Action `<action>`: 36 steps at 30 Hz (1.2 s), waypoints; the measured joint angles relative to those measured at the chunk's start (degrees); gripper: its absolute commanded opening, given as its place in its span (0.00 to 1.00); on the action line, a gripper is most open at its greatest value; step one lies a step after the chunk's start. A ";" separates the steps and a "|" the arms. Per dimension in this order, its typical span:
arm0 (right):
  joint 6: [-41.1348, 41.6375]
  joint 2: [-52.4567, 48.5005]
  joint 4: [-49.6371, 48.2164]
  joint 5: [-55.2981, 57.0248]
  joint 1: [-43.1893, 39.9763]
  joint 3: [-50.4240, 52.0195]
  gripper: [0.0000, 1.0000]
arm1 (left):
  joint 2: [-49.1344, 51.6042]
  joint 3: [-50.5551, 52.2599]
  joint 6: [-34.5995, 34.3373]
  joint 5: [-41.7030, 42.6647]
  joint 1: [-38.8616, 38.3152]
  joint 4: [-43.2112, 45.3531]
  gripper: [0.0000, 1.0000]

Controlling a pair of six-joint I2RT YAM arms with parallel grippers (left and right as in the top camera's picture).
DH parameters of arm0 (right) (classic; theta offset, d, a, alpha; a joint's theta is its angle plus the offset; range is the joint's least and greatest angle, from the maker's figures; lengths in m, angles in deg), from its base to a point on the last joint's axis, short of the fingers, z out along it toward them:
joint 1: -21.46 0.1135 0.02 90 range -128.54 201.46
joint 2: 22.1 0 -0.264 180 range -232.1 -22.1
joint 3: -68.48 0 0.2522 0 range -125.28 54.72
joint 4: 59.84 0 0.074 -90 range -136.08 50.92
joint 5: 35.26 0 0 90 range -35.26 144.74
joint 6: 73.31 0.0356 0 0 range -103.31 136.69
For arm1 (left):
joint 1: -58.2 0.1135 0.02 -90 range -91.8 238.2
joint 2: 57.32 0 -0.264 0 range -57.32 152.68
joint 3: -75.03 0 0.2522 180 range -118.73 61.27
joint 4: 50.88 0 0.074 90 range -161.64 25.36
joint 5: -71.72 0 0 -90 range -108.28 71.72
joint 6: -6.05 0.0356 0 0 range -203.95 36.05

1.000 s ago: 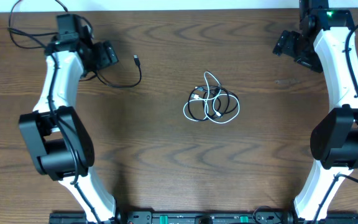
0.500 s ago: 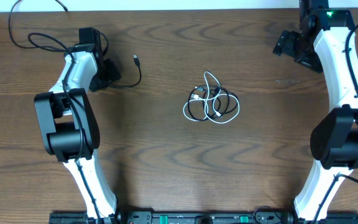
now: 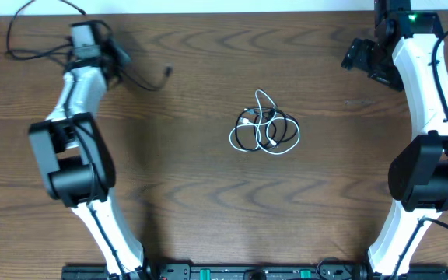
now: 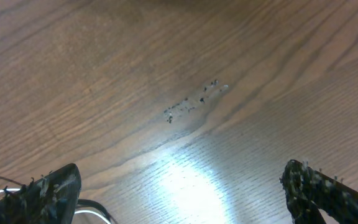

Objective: Untangle cables

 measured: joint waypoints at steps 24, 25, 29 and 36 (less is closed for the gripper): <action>0.00 0.00 0.00 0.00 0.00 0.00 0.99 | -2.51 -0.09 2.34 8.07 7.61 -1.75 0.93; 0.00 0.00 0.00 0.00 0.00 0.00 0.99 | -2.51 -0.09 2.43 9.01 7.52 -3.02 0.93; 0.00 0.00 0.02 0.00 0.00 0.00 0.99 | -2.51 -0.15 2.69 7.76 6.80 -12.35 0.82; 0.00 0.00 0.00 0.00 0.00 0.00 0.99 | -2.51 -0.13 2.64 -0.57 4.92 -24.24 0.81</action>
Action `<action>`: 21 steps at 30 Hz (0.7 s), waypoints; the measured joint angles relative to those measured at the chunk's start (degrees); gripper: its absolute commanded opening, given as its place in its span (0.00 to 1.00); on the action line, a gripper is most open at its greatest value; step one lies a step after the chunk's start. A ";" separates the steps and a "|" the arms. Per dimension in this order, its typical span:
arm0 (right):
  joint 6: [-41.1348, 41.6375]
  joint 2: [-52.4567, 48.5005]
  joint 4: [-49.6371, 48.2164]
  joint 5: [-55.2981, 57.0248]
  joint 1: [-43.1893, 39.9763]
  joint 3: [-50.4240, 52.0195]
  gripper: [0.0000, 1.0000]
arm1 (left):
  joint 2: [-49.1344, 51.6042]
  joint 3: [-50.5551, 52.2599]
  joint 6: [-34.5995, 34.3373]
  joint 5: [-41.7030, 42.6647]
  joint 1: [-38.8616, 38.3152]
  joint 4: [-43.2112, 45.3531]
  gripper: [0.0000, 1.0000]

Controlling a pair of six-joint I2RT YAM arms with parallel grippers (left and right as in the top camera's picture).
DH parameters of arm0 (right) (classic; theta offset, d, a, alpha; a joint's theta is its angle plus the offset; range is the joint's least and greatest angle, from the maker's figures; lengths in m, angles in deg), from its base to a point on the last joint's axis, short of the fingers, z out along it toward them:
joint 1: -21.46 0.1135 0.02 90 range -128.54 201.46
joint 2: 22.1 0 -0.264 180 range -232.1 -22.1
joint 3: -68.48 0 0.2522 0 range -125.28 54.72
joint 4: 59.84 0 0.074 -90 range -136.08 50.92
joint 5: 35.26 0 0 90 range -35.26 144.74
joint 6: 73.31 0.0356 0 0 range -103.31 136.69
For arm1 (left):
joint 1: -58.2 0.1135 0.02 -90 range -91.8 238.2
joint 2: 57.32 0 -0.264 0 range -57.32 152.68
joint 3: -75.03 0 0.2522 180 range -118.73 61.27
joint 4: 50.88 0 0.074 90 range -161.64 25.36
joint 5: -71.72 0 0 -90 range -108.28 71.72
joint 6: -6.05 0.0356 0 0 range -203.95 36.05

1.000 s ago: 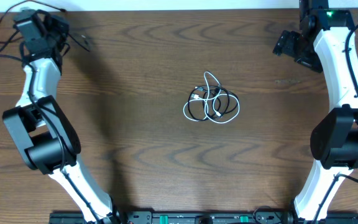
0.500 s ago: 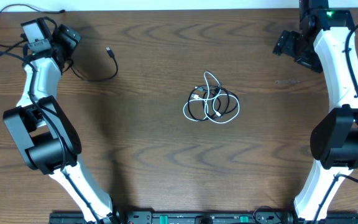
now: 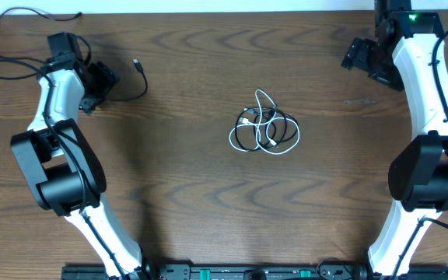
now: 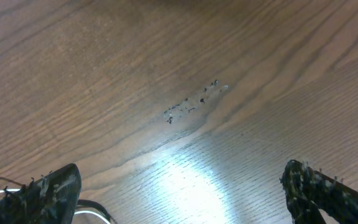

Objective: Untangle cables

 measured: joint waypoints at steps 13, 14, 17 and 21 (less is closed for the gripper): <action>0.02 0.00 0.02 0.00 0.00 0.00 0.99 | 0.31 0.00 0.00 -4.76 -6.51 -2.62 0.63; 0.00 0.00 0.02 0.00 0.00 0.00 0.99 | 0.52 0.00 -0.02 -5.25 -6.71 -2.62 0.61; 0.00 0.00 0.00 0.00 0.00 0.00 0.99 | 1.53 0.00 0.04 -6.60 -6.73 -2.78 0.59; 0.00 0.00 0.02 0.00 0.00 0.00 0.99 | 1.99 0.00 -0.22 -7.34 -6.64 -2.97 0.59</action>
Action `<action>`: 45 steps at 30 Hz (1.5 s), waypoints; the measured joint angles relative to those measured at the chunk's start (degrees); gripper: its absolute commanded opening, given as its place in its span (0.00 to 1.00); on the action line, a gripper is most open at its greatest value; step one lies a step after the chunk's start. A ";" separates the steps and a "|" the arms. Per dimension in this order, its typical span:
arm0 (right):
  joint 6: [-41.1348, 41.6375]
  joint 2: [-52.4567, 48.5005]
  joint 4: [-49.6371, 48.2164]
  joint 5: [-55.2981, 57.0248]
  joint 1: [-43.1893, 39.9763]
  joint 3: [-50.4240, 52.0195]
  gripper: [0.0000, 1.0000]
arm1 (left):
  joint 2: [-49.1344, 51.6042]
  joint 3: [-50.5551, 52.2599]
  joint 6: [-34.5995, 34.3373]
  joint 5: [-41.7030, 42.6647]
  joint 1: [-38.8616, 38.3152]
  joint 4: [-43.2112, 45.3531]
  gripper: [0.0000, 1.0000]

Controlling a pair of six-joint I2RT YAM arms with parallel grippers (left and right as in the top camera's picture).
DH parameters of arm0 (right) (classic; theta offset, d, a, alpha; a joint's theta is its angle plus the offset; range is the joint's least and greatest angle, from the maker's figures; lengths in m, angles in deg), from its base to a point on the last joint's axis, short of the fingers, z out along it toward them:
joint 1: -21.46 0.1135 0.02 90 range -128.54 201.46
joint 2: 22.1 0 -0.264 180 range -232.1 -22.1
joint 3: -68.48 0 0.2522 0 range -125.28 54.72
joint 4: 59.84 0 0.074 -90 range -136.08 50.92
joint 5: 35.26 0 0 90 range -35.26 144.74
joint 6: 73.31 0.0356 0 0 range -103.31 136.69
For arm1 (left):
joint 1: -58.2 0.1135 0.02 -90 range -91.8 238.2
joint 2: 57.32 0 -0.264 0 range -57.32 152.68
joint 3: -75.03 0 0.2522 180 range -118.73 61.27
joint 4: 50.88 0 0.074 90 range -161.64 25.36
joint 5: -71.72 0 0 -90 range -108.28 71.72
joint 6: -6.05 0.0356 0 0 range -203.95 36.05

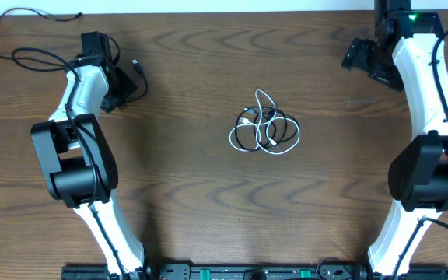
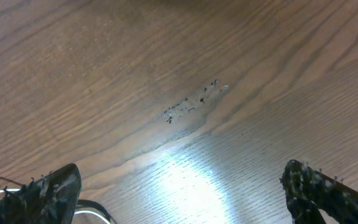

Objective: Untangle cables

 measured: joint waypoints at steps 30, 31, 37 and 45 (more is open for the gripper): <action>0.00 0.00 0.00 0.00 0.00 0.00 0.99 | 0.02 4.66 -3.91 -1.14 0.00 3.85 0.30; 0.02 0.00 -0.02 0.00 0.00 0.00 0.99 | 0.02 4.66 -4.20 -1.14 0.00 4.90 0.27; 0.00 0.00 -0.02 0.00 0.00 0.00 0.99 | 0.02 4.66 -5.53 -0.72 0.00 9.14 0.08; 0.00 0.00 0.00 0.00 0.00 0.00 0.99 | 0.02 4.74 -6.29 8.87 0.00 22.27 0.08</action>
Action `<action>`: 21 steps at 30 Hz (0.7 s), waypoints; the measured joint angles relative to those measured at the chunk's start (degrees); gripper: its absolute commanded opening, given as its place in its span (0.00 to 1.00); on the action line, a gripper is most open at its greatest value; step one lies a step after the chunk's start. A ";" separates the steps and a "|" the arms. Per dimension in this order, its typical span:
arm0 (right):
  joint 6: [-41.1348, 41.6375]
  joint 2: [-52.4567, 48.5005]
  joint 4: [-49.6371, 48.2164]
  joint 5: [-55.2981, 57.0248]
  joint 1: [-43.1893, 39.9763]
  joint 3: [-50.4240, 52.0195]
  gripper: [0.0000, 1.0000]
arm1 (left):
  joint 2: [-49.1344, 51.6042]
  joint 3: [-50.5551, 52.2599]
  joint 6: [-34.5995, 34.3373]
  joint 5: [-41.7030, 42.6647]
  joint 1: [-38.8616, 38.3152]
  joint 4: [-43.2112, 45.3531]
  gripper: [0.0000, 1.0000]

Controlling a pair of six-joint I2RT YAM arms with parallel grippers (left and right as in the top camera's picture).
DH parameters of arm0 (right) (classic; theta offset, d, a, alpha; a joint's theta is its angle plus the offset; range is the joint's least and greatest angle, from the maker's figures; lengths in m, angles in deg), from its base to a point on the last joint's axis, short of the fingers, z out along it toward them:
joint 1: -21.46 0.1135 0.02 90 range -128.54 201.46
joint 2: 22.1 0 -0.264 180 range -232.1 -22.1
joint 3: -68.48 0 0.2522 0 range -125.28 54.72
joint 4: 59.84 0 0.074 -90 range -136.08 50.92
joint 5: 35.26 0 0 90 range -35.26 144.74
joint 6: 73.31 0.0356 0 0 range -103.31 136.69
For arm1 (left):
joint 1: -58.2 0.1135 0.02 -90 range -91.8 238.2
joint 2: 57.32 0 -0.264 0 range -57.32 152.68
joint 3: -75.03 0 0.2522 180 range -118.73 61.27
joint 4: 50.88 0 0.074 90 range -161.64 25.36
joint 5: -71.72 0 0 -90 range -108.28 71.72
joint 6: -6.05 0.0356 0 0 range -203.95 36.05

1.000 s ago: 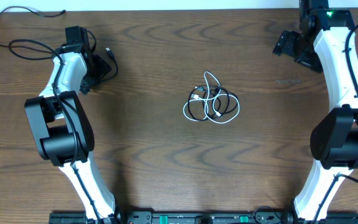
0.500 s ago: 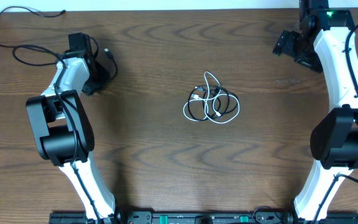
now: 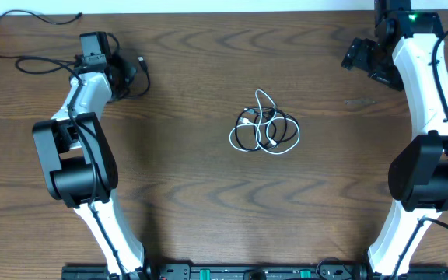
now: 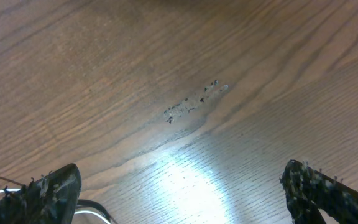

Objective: Untangle cables

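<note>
A knot of black and white cables (image 3: pixel 264 127) lies in the middle of the table. A separate long black cable (image 3: pixel 22 62) trails from the far left corner to my left gripper (image 3: pixel 124 75), which looks shut on it, with the plug end (image 3: pixel 141 61) sticking out just beyond. My right gripper (image 3: pixel 356 56) hangs at the far right, well away from the knot. In the right wrist view the right gripper (image 4: pixel 180 180) is open over bare wood, and a bit of white and black cable shows behind the left finger (image 4: pixel 51 190).
The dark wooden table (image 3: pixel 185 194) has a patch of small scuff marks (image 4: pixel 194 101) under the right gripper. The far edge of the table runs along the top of the overhead view. Both arm bases stand at the near edge.
My left gripper has shifted slightly toward the far edge, and the black cable's loop and plug moved with it. The knot and the right arm are unchanged.
My left gripper was at the far left with the black cable's plug stretched toward the middle. Then it stood further left with the cable drawn along. It came back right, and now sits a little further back. The knot and right arm stayed put throughout.
</note>
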 measured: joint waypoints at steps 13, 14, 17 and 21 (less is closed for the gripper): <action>0.00 0.00 0.00 0.00 0.00 0.00 0.99 | 0.00 0.00 0.24 3.10 2.62 -2.01 0.84; 0.00 0.00 0.00 0.00 0.00 0.00 0.99 | 0.00 0.00 0.24 2.89 3.52 -2.58 0.83; 0.00 0.00 0.00 0.00 0.00 0.00 0.99 | -0.04 -0.02 0.66 2.38 5.79 -3.98 0.85; 0.00 0.00 0.00 0.00 0.00 0.00 0.99 | -1.44 -0.02 3.21 1.66 7.21 -6.01 0.93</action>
